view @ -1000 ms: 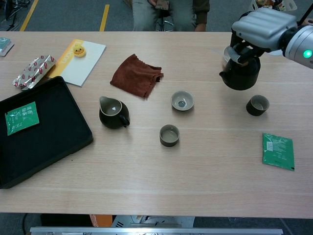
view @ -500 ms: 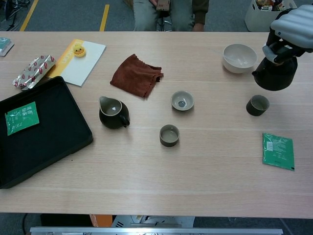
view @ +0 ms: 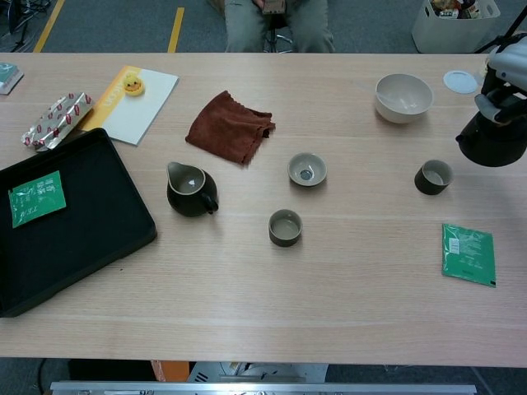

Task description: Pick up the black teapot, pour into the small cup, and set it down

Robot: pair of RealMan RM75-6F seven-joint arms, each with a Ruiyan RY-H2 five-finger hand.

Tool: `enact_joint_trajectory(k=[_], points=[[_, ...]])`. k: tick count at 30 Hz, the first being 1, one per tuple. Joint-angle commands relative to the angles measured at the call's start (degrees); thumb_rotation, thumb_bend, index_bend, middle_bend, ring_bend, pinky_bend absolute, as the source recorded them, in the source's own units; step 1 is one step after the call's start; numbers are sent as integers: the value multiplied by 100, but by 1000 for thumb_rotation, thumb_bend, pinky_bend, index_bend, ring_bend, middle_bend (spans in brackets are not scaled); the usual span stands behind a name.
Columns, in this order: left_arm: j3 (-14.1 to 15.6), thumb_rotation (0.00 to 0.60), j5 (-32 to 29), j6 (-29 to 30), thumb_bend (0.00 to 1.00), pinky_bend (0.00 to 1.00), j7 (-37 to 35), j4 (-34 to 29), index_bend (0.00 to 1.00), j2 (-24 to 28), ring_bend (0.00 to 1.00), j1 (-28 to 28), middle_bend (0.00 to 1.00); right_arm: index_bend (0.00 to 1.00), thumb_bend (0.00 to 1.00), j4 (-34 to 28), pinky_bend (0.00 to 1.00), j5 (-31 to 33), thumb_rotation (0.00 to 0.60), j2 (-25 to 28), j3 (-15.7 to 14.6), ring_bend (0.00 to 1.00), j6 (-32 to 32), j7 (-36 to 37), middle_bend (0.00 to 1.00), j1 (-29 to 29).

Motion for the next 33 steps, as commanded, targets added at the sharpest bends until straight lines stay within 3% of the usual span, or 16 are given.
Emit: enact_joint_trajectory(k=[1, 33], points=[[8, 600, -1, -28, 396, 220, 9, 8, 167, -27, 198, -14, 237, 900, 524, 61, 176, -19, 438, -18, -13, 736, -61, -38, 808, -27], [5, 600, -73, 6, 396, 216, -3, 41, 167, -34, 196, 7, 237, 869, 525, 247, 176, 8, 455, -234, 79, 714, -623, -1273, 786, 195]])
